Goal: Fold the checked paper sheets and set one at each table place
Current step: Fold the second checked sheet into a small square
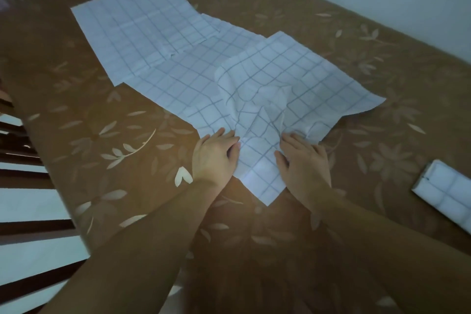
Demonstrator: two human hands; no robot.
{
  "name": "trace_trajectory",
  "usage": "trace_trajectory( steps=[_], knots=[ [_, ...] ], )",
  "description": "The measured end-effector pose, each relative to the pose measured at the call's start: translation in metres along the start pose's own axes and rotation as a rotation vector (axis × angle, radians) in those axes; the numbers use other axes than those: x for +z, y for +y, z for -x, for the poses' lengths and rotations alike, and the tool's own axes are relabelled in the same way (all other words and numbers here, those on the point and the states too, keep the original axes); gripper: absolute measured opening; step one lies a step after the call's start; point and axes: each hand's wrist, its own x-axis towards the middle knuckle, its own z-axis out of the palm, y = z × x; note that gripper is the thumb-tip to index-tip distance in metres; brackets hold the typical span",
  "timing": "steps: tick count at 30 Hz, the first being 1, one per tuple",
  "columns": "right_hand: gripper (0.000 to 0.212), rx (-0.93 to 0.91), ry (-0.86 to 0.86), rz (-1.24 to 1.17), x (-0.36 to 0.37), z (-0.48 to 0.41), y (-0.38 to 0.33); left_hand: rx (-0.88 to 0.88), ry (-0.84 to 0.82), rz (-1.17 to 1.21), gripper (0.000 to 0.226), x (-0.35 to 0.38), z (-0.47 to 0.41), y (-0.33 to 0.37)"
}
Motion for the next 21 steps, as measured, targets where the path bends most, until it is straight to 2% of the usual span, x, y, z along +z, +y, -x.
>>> trace_trajectory(
  steps=[2,4,6,8,10,13,15,17,19,21],
  knots=[
    [0.029,-0.016,0.007,-0.056,-0.01,0.007,-0.003,-0.034,-0.014,0.035,0.025,-0.016,0.01,0.008],
    [0.021,-0.038,0.003,-0.112,-0.027,0.014,-0.007,-0.097,-0.095,0.016,0.024,-0.037,0.019,0.016],
    [0.025,-0.067,-0.006,-0.136,-0.046,0.021,-0.009,-0.138,-0.279,-0.035,0.02,-0.059,0.031,0.023],
    [0.024,-0.058,-0.052,-0.122,-0.068,0.026,-0.01,-0.079,-0.487,-0.118,0.02,-0.077,0.045,0.03],
    [0.017,-0.066,-0.068,-0.076,-0.093,0.032,-0.013,-0.008,-0.626,-0.149,0.023,-0.094,0.056,0.038],
    [0.008,-0.134,-0.008,-0.055,-0.141,0.045,-0.025,0.039,-0.619,-0.12,0.022,-0.128,0.06,0.05],
    [0.012,-0.166,0.054,-0.027,-0.176,0.058,-0.04,0.049,-0.556,-0.039,0.028,-0.156,0.057,0.058],
    [0.015,-0.181,0.144,0.001,-0.212,0.077,-0.06,0.046,-0.526,0.032,0.05,-0.184,0.055,0.068],
    [0.018,-0.171,0.193,-0.025,-0.246,0.099,-0.079,0.11,-0.569,0.038,0.077,-0.21,0.059,0.085],
    [0.02,-0.188,0.258,-0.04,-0.276,0.121,-0.095,0.181,-0.637,0.081,0.089,-0.233,0.071,0.11]
  ],
)
